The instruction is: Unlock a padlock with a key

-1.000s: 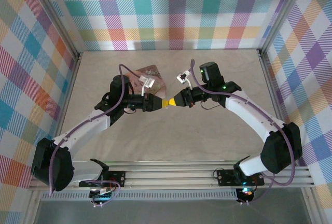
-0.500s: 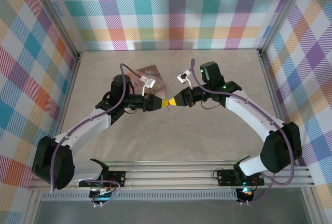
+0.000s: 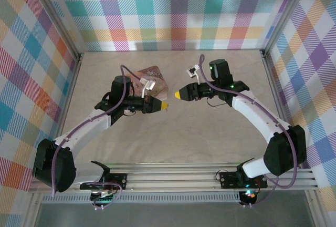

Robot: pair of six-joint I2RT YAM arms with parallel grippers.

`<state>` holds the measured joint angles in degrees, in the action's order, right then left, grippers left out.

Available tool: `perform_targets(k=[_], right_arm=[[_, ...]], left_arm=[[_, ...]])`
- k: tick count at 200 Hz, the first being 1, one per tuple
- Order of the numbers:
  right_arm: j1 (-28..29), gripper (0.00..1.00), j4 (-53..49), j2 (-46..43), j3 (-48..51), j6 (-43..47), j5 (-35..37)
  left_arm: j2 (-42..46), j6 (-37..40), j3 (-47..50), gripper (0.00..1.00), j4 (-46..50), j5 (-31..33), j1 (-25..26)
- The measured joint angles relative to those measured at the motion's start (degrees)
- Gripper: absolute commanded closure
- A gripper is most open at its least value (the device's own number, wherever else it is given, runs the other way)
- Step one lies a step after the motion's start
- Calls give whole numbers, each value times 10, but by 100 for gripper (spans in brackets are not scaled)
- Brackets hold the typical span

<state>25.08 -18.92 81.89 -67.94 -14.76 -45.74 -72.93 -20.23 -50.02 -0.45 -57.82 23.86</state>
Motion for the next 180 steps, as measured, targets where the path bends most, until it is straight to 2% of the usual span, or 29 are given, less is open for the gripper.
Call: perform_targets(k=[46,95,147,180], right_arm=[[0,41,-8,16,-5,-20,87],[0,35,-22,128,-75,-56,131],[4,34,-46,284,-221,-99,156],[9,34,-66,383,-329,-107,171]], left_arm=[[27,24,0,100,55,63,-35],[41,36,0,100,134,185,-96],[-7,-13,5,100,200,310,-236],[-33,-29,5,100,216,362,-286]])
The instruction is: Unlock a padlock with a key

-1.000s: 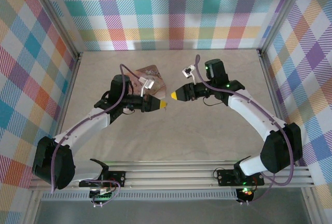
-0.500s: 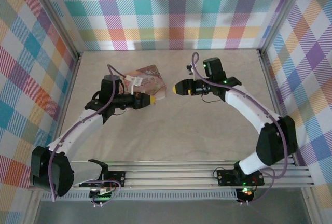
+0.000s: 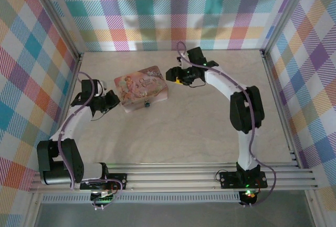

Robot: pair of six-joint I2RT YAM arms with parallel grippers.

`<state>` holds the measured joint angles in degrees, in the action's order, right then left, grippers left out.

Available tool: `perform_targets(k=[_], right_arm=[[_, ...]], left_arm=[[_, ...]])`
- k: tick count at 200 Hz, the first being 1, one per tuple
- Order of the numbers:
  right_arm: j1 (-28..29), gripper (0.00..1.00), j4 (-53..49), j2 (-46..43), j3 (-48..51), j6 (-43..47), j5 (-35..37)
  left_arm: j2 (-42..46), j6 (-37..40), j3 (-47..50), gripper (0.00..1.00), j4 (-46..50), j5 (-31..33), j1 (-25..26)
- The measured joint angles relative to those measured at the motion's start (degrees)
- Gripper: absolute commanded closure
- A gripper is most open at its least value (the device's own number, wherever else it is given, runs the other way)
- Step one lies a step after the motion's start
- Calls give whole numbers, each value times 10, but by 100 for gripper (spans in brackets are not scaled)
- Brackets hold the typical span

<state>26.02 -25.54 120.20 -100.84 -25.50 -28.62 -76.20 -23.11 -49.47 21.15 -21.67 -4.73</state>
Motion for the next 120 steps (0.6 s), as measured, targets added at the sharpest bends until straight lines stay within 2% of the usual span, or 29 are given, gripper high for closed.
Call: perform_targets(k=[40,81,120], right_arm=[[3,34,-17,84,-80,-7,5],[4,35,-24,102,-82,-7,-1],[6,40,-15,105,-80,-7,-25]], left_arm=[[-65,3,-27,100,14,41,-16],[-121,17,-52,100,13,72,-16],[-169,31,-70,100,12,66,-9]])
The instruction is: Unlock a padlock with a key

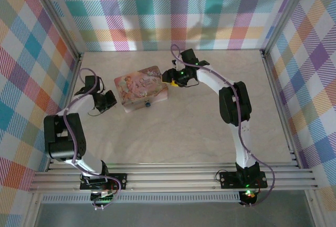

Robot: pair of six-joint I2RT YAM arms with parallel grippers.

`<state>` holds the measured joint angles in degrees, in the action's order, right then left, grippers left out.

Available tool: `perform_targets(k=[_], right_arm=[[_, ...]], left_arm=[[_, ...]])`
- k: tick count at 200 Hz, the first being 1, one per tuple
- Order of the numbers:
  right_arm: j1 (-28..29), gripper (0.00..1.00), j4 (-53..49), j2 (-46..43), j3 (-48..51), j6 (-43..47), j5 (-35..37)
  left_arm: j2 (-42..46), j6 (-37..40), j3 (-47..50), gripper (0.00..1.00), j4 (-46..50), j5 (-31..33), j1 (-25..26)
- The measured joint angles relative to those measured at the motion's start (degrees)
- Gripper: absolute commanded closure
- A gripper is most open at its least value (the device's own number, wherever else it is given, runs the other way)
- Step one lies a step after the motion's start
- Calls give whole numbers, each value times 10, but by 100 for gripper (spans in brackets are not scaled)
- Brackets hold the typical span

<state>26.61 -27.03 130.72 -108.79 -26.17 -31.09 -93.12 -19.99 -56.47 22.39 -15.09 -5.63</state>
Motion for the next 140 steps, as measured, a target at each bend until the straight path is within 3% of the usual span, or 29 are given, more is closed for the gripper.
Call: perform_targets(k=[52,100,140], right_arm=[[-4,46,56,-4,67,5,-39],[-23,46,80,-76,174,31,-24],[-33,36,67,-133,234,44,30]], left_arm=[[-48,23,-36,100,8,-19,40],[-101,40,-98,100,11,-25,73],[-138,45,-148,100,13,-16,117]])
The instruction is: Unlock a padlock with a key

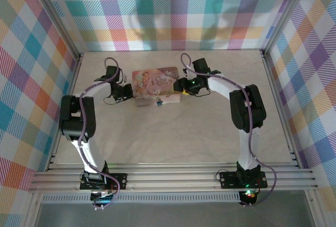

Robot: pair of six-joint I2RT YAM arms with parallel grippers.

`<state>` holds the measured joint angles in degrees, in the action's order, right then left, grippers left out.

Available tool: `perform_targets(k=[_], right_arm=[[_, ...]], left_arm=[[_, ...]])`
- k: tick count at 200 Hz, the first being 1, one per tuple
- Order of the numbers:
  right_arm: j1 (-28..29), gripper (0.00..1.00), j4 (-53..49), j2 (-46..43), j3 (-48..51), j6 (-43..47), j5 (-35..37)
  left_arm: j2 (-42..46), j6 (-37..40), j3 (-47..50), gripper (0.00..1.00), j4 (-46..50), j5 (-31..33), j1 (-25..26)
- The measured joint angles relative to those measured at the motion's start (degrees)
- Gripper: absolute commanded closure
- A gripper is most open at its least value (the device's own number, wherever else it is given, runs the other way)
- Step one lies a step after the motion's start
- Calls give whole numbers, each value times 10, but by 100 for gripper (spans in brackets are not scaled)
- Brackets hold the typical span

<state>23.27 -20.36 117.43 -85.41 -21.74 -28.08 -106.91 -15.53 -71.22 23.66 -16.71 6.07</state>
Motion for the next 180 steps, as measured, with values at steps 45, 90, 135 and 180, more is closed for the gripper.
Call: perform_targets(k=[45,90,135,180], right_arm=[[2,30,-28,-61,50,-5,66],[13,30,-15,-178,162,-40,96],[29,33,-12,-297,269,-91,160],[154,34,-11,-340,295,-137,284]], left_arm=[[-7,0,-3,100,-12,-23,24],[49,-5,53,100,-30,-74,-7],[162,-16,114,100,-33,-79,-36],[249,-16,182,100,-28,-83,-19]])
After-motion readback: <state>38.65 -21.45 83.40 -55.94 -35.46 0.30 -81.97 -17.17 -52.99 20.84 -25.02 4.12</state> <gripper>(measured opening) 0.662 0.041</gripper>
